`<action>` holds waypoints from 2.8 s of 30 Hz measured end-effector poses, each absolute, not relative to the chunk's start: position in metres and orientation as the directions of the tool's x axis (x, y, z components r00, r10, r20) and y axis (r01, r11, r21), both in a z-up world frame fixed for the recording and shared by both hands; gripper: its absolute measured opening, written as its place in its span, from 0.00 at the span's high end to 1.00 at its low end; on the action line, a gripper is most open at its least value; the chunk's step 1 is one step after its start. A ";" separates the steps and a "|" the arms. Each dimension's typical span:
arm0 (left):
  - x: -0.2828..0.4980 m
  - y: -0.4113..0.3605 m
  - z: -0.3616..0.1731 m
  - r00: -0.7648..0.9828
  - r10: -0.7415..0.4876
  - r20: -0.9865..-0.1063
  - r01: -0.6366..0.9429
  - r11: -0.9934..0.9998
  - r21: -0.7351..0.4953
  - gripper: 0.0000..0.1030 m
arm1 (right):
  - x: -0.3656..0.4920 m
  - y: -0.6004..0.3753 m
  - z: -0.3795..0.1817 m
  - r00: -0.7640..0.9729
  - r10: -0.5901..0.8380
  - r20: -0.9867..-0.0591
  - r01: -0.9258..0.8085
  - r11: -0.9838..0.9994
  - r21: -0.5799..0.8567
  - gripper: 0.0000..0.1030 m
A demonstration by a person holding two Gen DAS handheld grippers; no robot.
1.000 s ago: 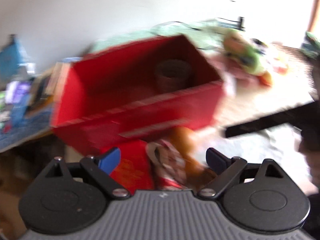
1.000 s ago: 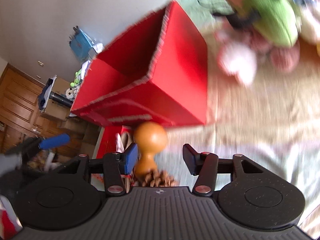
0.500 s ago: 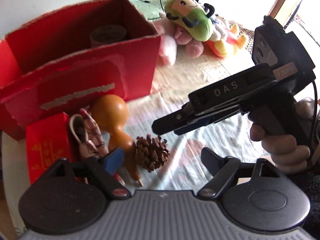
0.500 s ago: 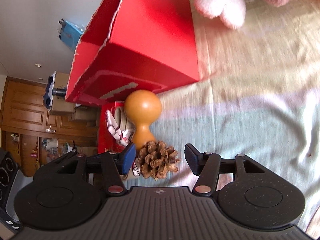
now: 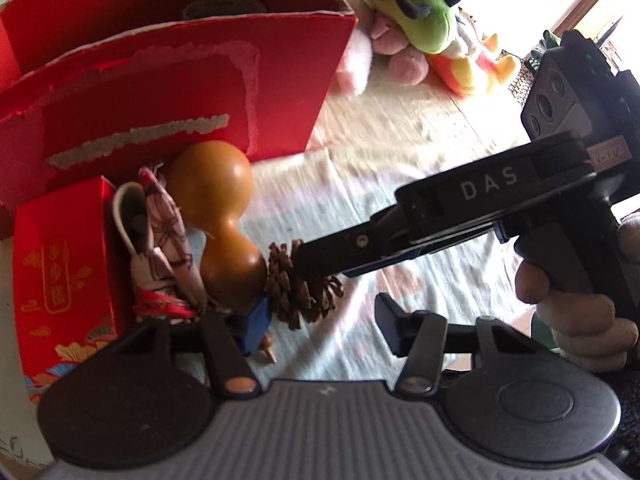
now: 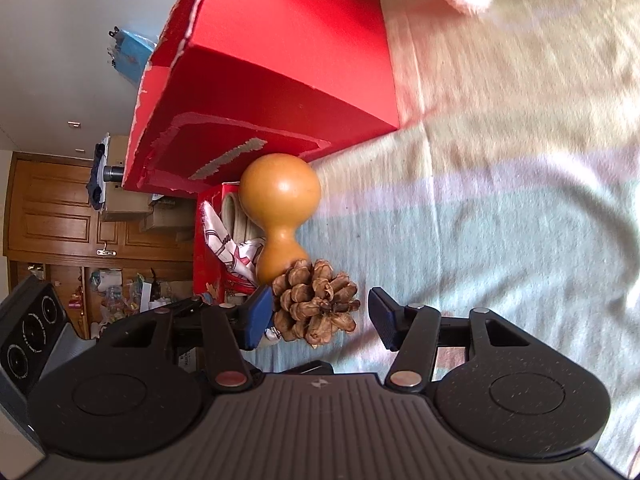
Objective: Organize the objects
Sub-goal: 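Grasp the brown pinecone with the right gripper, then carry the pinecone into the red box and release it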
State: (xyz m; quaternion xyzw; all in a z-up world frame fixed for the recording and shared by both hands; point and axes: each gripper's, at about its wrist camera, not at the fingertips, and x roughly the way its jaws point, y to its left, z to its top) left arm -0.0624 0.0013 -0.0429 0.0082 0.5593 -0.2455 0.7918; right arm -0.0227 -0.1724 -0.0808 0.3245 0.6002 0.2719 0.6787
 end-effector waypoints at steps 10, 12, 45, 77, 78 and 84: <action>-0.061 -0.003 -0.040 0.245 -0.383 -0.891 0.435 0.864 -0.252 0.54 | -0.025 -0.177 -0.072 0.152 0.745 -0.650 0.013 0.656 0.755 0.52; -0.061 -0.006 -0.037 0.246 -0.390 -0.887 0.452 0.856 -0.251 0.54 | -0.026 -0.180 -0.066 0.170 0.737 -0.654 0.007 0.663 0.749 0.53; 0.040 0.034 0.034 0.440 -0.562 -0.700 0.536 0.790 -0.297 0.54 | 0.072 -0.124 0.044 0.463 0.513 -0.723 -0.258 0.858 0.444 0.54; 0.079 0.039 -0.005 0.366 -0.548 -0.752 0.470 0.807 -0.358 0.50 | 0.080 -0.113 0.027 0.495 0.445 -0.746 -0.191 0.894 0.406 0.50; 0.078 0.039 -0.005 0.366 -0.548 -0.752 0.469 0.807 -0.359 0.50 | 0.079 -0.114 0.026 0.498 0.447 -0.743 -0.188 0.892 0.411 0.51; 0.076 0.041 -0.004 0.377 -0.535 -0.756 0.465 0.815 -0.344 0.47 | 0.076 -0.114 0.025 0.515 0.455 -0.727 -0.180 0.886 0.427 0.51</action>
